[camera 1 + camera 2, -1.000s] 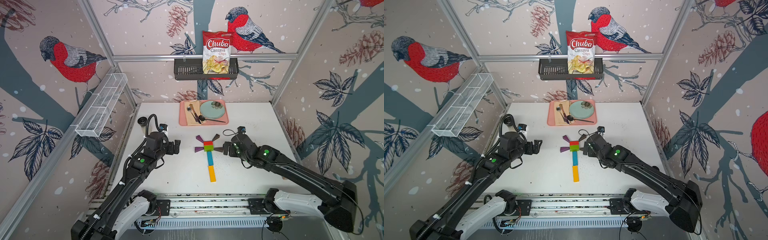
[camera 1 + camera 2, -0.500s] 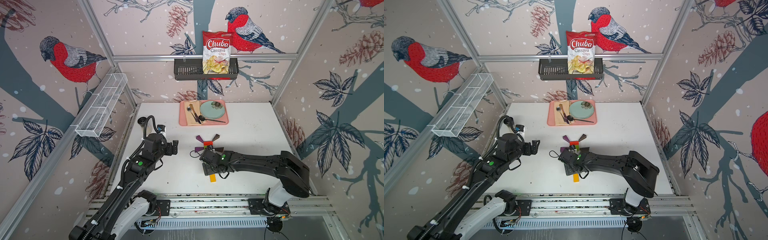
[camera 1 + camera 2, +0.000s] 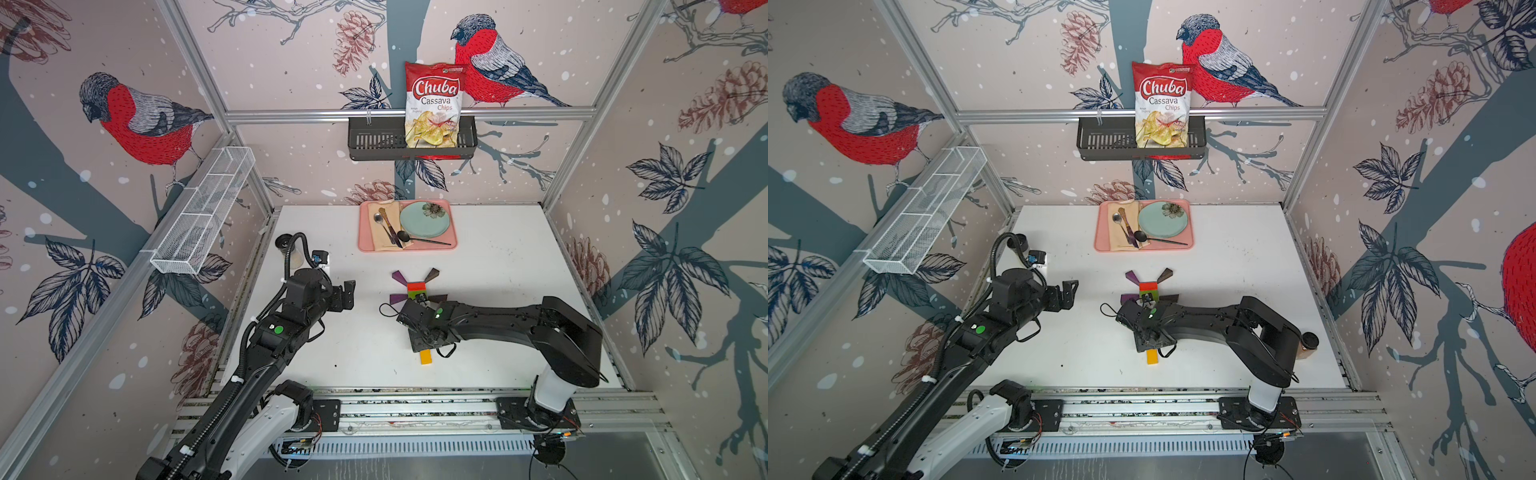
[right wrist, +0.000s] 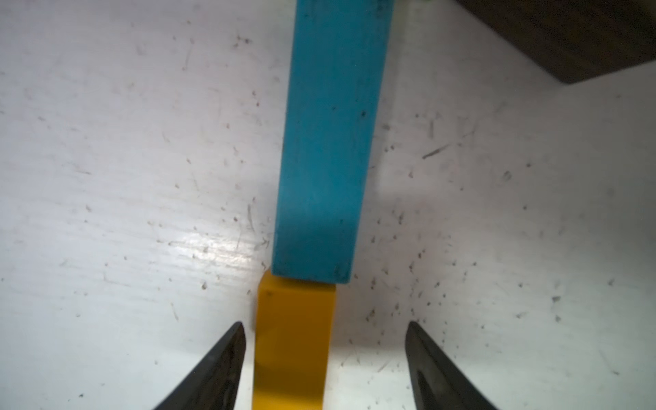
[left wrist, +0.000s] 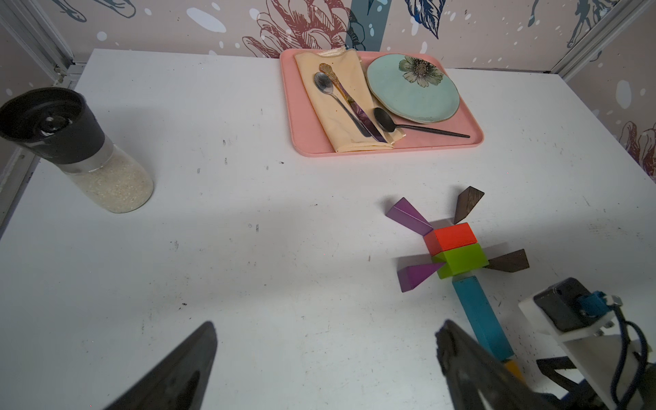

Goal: Assemble a small pinwheel with building blocks
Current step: Assemble the building block at the center of the board.

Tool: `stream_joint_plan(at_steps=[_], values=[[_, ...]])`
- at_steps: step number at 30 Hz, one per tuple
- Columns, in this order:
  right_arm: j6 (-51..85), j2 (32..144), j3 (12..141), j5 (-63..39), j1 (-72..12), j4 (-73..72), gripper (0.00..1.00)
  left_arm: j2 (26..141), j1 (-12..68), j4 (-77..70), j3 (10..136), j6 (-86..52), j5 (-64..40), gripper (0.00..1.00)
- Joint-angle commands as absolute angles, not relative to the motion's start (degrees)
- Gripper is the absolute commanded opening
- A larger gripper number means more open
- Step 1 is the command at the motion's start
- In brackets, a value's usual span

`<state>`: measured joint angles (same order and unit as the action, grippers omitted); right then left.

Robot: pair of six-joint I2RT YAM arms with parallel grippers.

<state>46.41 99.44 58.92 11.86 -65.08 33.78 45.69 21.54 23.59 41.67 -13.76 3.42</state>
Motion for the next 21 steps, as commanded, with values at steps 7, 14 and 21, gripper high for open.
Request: stream_joint_plan(at_steps=[7, 14, 21], values=[[46.41, 99.40, 58.97, 12.30, -64.84, 33.20, 0.71, 45.92, 21.45, 23.82, 42.10, -14.93, 3.78, 0.96], [46.62, 99.37, 58.99, 12.48, -64.51, 33.34, 0.71, 46.15, 21.45, 23.64, 42.14, -14.93, 3.52, 0.96], [46.57, 98.90, 58.43, 12.57, -64.03, 33.23, 0.70, 46.41, 21.45, 23.43, 42.17, -15.08, 3.10, 0.96]])
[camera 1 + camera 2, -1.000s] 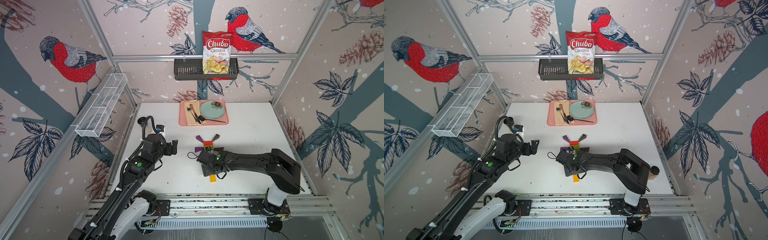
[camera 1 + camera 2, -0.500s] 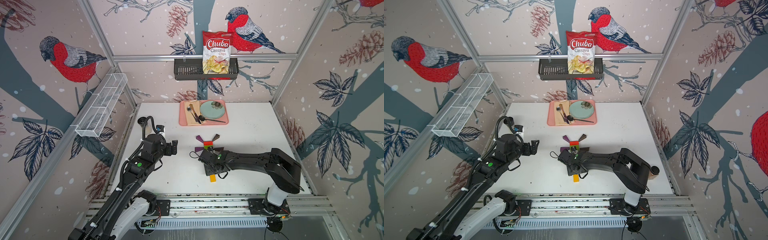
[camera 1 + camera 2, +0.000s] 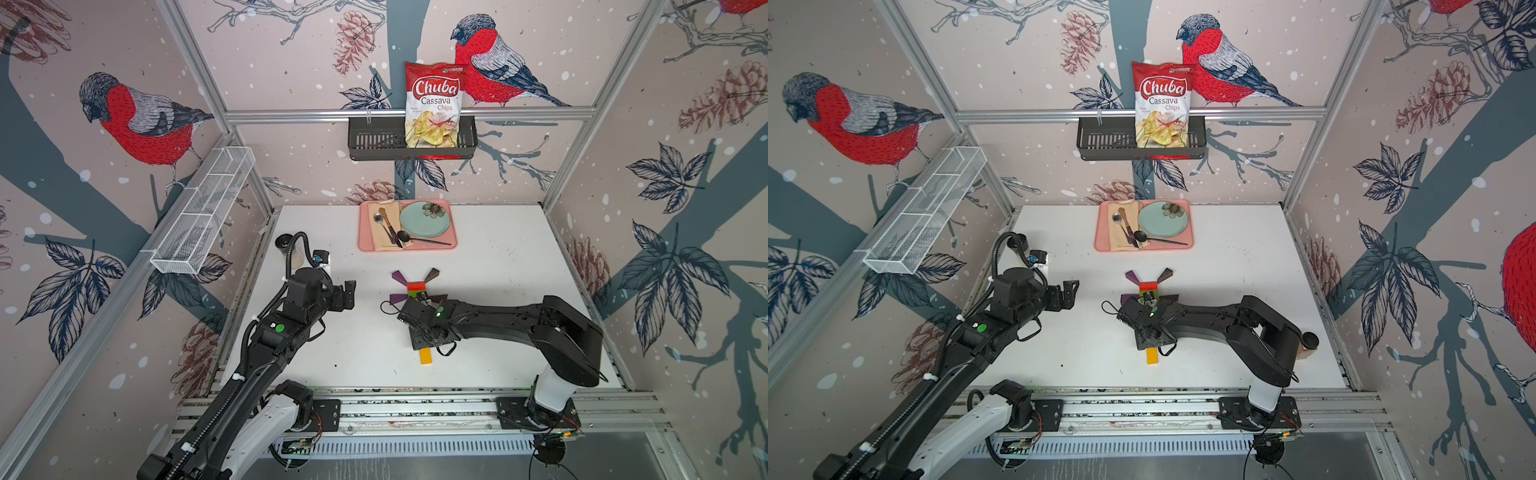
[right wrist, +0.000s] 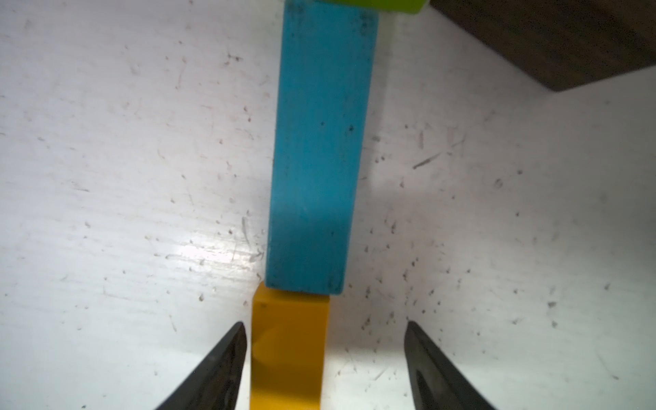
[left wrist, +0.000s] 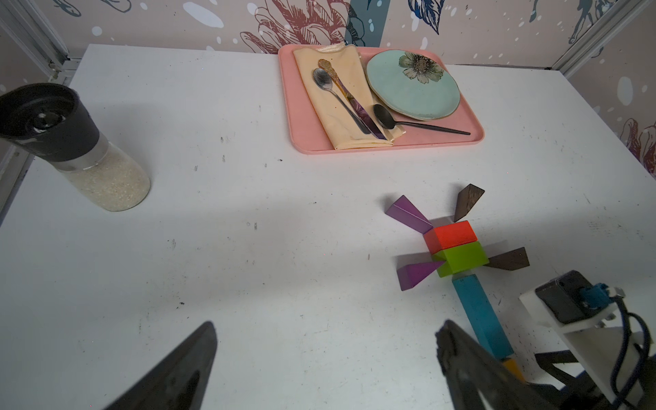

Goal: Assemble a small pinwheel with building blocks
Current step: Assemble the building block at the center of the board, then reset both arms

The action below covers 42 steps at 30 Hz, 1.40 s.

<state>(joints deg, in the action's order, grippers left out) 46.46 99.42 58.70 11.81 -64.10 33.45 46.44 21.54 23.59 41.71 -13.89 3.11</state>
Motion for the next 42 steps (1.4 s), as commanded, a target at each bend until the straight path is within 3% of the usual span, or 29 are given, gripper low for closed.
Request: stream_joint_plan(at_steps=[1, 15, 16, 17, 20, 24, 27, 30, 32, 35, 37, 39, 42], values=[[46.50, 98.66, 58.38, 12.57, -64.06, 33.02, 0.71, 46.55, 21.45, 23.23, 42.09, -15.11, 3.04, 0.96], [43.55, 95.78, 61.36, 16.59, -65.16, 33.12, 0.75, 46.85, 21.47, 22.95, 41.96, -14.67, 3.09, 0.96], [42.93, 94.33, 61.77, 18.12, -65.17, 33.56, 0.78, 46.68, 21.49, 22.79, 41.83, -14.20, 3.78, 0.96], [42.32, 92.30, 61.79, 20.26, -65.17, 33.98, 0.97, 46.66, 21.36, 22.47, 41.51, -13.50, 4.37, 0.96], [41.54, 83.30, 59.41, 26.39, -62.25, 33.87, 1.00, 46.90, 21.26, 20.73, 40.70, -11.65, 6.44, 0.96], [32.98, 66.20, 52.91, 29.91, -50.13, 24.98, 1.00, 45.31, 21.10, 13.55, 37.03, -8.61, 14.35, 0.96], [20.44, 53.22, 41.70, 30.13, -38.33, 9.25, 1.00, 41.69, 21.00, 2.83, 28.84, -3.15, 21.89, 0.96], [5.20, 44.07, 26.49, 22.62, -25.12, -8.61, 0.99, 38.91, 20.56, -10.44, 17.33, 2.85, 26.62, 0.97], [3.63, 41.22, 16.74, 16.85, -14.15, -20.73, 1.00, 38.97, 17.52, -18.32, 10.99, 0.90, 26.04, 0.96], [9.98, 43.20, 6.21, 0.59, 4.58, -36.31, 0.99, 40.59, 11.98, -30.04, 6.47, -3.05, 21.55, 0.96], [12.91, 47.87, 1.03, -2.64, 11.06, -46.77, 0.99, 46.50, 8.79, -41.64, 2.22, -5.87, 22.38, 0.97], [14.02, 54.67, 0.66, -1.54, 12.32, -55.38, 1.00, 54.18, 5.73, -45.87, 4.60, -6.88, 22.98, 0.97], [9.74, 67.36, 9.00, -8.91, 9.88, -53.98, 1.00, 67.24, 3.18, -54.44, 9.34, -2.30, 16.56, 0.97]])
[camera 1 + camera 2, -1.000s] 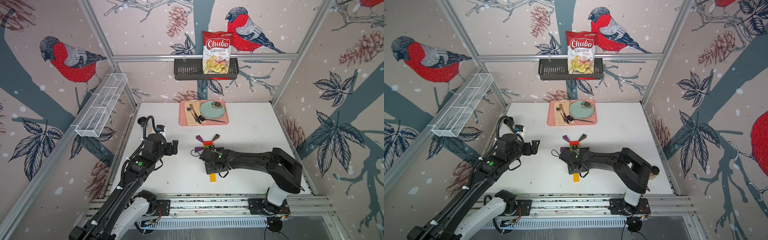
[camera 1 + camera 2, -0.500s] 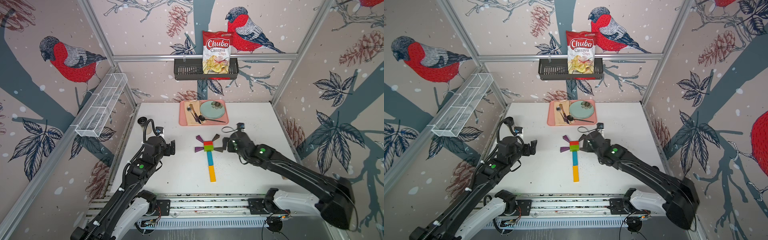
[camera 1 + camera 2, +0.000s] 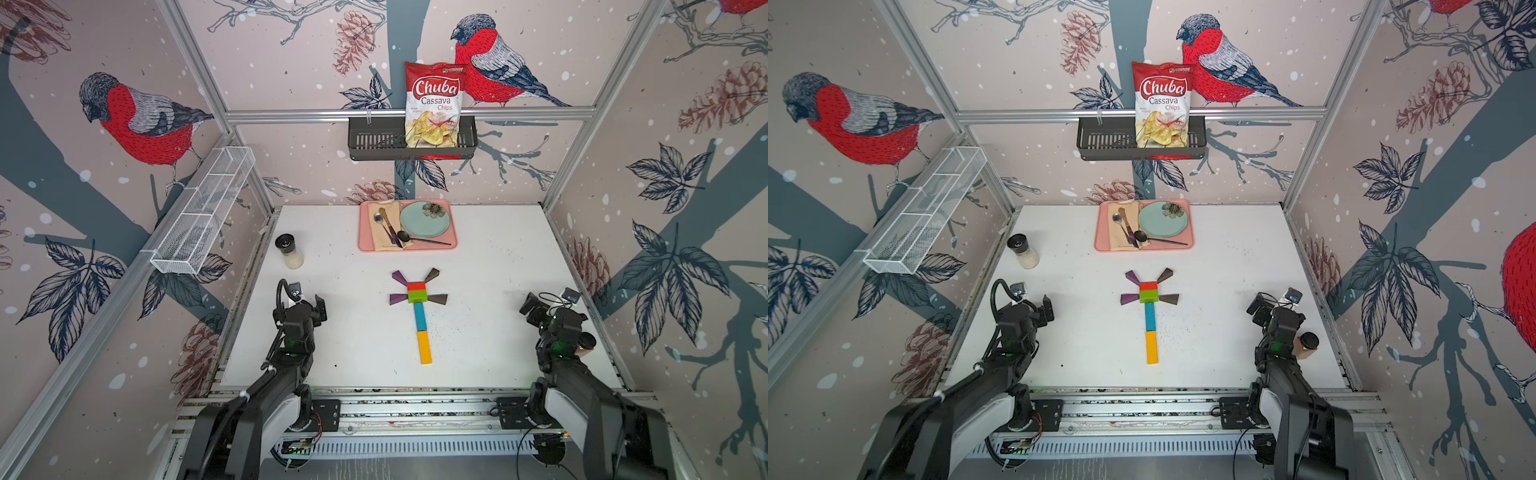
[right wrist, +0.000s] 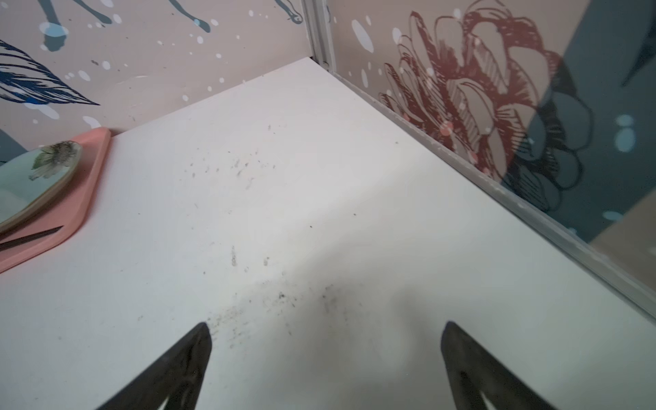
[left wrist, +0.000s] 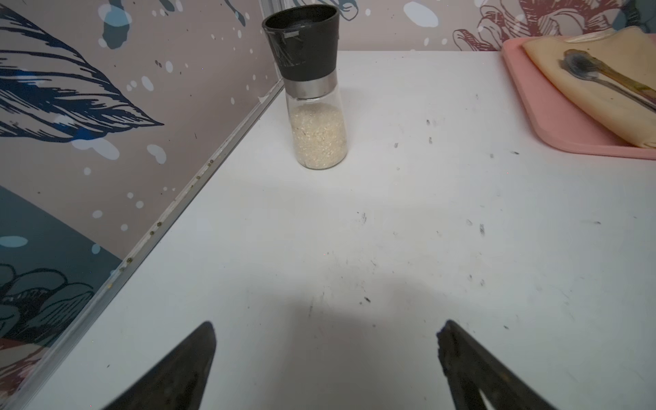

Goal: Assemble a small pinwheel with building blocks
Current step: Reset both arms

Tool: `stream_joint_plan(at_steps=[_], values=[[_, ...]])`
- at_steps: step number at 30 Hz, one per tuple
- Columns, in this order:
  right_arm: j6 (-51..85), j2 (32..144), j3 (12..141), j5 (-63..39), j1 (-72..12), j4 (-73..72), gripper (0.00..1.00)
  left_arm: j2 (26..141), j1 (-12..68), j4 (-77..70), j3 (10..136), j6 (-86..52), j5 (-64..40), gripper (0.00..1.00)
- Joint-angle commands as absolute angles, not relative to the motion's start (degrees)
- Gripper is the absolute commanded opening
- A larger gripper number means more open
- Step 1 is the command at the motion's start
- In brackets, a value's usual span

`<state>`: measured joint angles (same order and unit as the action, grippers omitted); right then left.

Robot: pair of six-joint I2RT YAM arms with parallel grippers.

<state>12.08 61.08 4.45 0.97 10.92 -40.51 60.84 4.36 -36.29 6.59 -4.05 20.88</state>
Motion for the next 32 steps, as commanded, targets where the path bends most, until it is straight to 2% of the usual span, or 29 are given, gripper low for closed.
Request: stream_joint_plan(at_steps=[1, 4, 6, 8, 10, 12, 13, 14, 15, 16, 18, 20, 32], values=[[8.02, 72.11, 13.27, -9.56, 8.01, -50.74, 1.00, 71.75, 3.13, -58.04, 10.98, -0.94, 15.70, 0.97], [5.22, 78.49, 18.19, -2.67, 1.20, -51.58, 1.00, 81.03, 1.62, -58.37, 17.58, -3.34, 12.42, 0.97], [1.54, 78.71, 18.27, 0.98, -2.90, -51.83, 1.00, 86.70, 1.46, -65.72, 16.02, -2.11, 9.47, 0.97], [0.62, 77.88, 16.42, 5.73, -4.90, -55.22, 1.00, 87.71, 1.31, -73.92, 12.51, -1.38, 7.94, 0.96], [1.93, 78.31, 12.03, 7.47, -3.10, -65.41, 1.00, 85.79, 0.70, -71.97, 11.85, -2.48, 6.99, 0.96], [9.37, 83.01, 4.83, 4.08, 3.88, -81.51, 0.99, 85.77, 0.01, -72.84, 11.36, -3.33, 7.06, 0.97], [10.20, 87.03, 2.98, -0.80, 6.64, -90.54, 0.99, 85.66, 0.00, -71.42, 11.98, -4.16, 9.01, 0.97], [8.42, 89.05, 4.50, -2.23, 5.47, -90.39, 0.99, 85.67, 0.04, -69.98, 12.71, -4.69, 10.23, 0.97], [5.62, 87.20, 8.48, -5.53, 4.85, -79.04, 0.99, 85.94, 0.17, -69.72, 13.07, -4.53, 10.67, 0.97], [3.18, 85.32, 14.25, -1.82, 1.87, -64.93, 0.99, 85.95, 0.27, -68.62, 13.63, -4.39, 10.43, 0.97], [3.55, 87.67, 10.85, 7.54, -1.32, -76.63, 1.00, 86.23, 1.37, -67.82, 14.41, -3.58, 11.97, 0.97], [5.93, 85.82, 12.55, 12.07, -1.08, -69.68, 0.99, 86.56, 2.02, -67.05, 15.00, -2.90, 12.98, 0.97], [5.10, 86.00, 13.24, 13.97, -2.21, -69.01, 1.00, 86.83, 3.38, -66.65, 15.50, -1.68, 14.20, 0.97]])
